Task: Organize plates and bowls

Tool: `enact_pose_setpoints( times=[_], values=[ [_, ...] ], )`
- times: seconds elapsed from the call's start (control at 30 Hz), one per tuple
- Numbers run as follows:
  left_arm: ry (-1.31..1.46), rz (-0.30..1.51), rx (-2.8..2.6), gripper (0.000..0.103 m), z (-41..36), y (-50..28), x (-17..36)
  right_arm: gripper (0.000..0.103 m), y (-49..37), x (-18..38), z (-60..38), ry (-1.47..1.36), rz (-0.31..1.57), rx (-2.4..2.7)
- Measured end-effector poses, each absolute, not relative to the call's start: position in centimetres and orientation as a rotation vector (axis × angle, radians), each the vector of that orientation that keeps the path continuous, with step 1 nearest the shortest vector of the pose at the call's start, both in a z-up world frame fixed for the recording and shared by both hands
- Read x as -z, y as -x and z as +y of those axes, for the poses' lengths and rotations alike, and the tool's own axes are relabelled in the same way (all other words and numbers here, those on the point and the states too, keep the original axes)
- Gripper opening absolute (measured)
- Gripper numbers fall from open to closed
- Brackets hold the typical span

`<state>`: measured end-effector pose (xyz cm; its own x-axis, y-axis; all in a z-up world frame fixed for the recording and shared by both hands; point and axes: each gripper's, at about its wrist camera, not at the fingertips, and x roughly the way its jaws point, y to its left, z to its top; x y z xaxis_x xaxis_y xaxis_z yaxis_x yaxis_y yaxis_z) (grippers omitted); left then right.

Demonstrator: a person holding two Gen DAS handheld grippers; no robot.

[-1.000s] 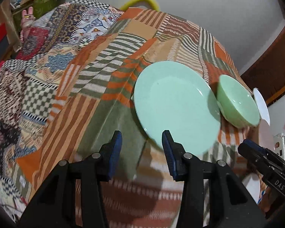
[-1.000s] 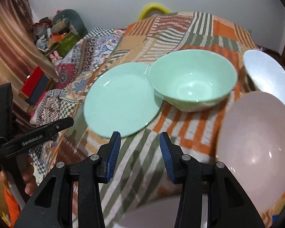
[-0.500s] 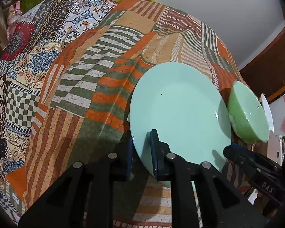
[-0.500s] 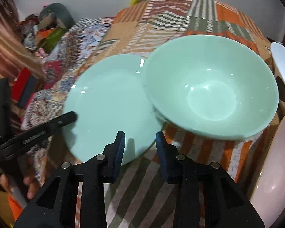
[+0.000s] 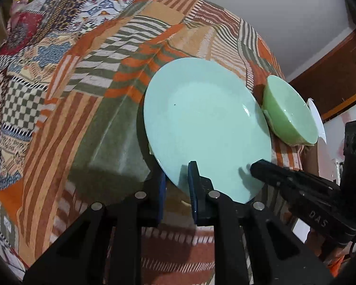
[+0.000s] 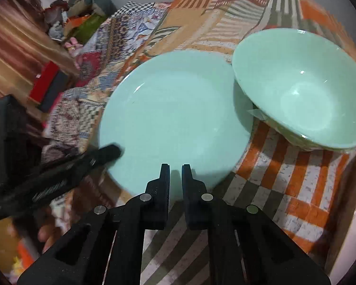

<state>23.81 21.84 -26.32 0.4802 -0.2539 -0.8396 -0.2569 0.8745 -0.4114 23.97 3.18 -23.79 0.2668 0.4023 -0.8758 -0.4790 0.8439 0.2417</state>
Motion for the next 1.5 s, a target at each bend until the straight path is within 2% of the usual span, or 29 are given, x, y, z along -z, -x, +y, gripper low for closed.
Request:
enact_pose_setpoints(
  times=[0.17, 0.3, 0.4, 0.5, 0.6, 1.07, 1.5],
  values=[
    [0.541, 1.082, -0.021, 0.018, 22.5, -21.8, 26.1, 0.01, -24.0, 22.9, 1.3, 0.071, 1.124, -0.547],
    [0.541, 1.083, -0.01, 0.018, 22.5, -19.4, 26.3, 0.023, -24.8, 22.4, -0.1, 0.039, 1.123, -0.535],
    [0.545, 1.088, -0.007, 0.019, 22.7, -18.1, 26.4, 0.025, -24.8, 22.5, -0.1, 0.044, 1.123, -0.532],
    [0.53, 1.1, -0.027, 0.02, 23.3, -17.4, 26.4, 0.025, -24.8, 22.9, 0.8, 0.054, 1.144, -0.543],
    [0.481, 1.098, -0.083, 0.025, 23.7, -17.3, 26.2, 0.025, -24.6, 23.2, 1.9, 0.085, 1.148, -0.56],
    [0.455, 1.104, -0.107, 0.025, 24.5, -20.0, 26.8, 0.026, -26.0, 24.9, 5.4, 0.144, 1.193, -0.588],
    [0.431, 1.065, -0.104, 0.025, 22.8, -18.1, 24.7, 0.022, -23.7, 22.6, 3.6, 0.173, 1.12, -0.588]
  ],
)
